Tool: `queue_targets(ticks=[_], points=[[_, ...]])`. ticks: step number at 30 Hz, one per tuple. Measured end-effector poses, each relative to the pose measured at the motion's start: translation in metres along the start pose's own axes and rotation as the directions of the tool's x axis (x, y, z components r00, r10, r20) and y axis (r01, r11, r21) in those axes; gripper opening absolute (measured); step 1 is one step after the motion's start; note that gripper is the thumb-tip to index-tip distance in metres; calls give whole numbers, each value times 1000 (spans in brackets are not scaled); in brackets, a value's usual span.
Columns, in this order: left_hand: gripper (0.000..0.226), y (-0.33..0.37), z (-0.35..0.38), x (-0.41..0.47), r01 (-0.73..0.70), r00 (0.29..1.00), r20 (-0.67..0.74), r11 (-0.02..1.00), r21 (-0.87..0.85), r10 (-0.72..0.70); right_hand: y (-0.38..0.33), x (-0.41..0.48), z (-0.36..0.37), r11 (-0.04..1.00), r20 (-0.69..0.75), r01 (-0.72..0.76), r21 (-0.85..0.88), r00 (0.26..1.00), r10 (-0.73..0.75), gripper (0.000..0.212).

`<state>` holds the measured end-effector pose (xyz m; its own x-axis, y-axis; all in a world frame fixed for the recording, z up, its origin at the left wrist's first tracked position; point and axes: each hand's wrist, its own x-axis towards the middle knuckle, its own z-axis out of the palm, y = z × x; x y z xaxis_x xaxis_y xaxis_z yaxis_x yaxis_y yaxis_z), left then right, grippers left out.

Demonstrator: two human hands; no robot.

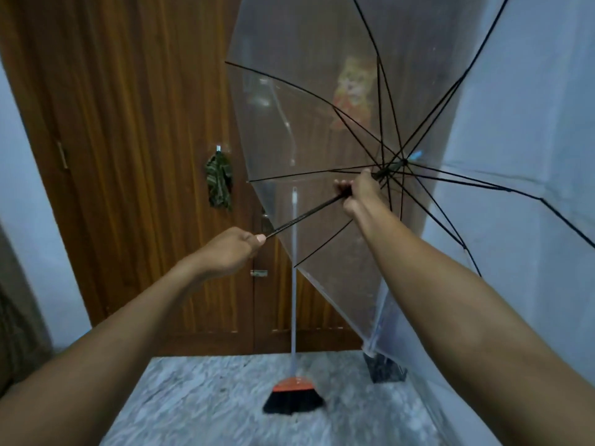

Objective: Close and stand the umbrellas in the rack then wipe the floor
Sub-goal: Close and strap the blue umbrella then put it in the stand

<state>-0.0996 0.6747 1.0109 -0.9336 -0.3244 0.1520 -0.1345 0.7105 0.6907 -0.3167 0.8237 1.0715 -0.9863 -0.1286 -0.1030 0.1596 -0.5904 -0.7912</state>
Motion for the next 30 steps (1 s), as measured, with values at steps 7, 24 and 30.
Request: queue_targets(ticks=[7, 24, 30], points=[[51, 65, 61, 43, 0, 998, -68, 999, -42, -3, 24, -33, -7, 990, 163, -136, 39, 978, 128, 40], [32, 57, 70, 51, 68, 948, 314, 941, -332, 43, 6, 26, -22, 998, 84, -21, -64, 996, 26, 40], [45, 28, 69, 36, 276, 886, 458, 718, -639, 67, -19, 28, -6, 998, 86, 30, -48, 996, -26, 33]])
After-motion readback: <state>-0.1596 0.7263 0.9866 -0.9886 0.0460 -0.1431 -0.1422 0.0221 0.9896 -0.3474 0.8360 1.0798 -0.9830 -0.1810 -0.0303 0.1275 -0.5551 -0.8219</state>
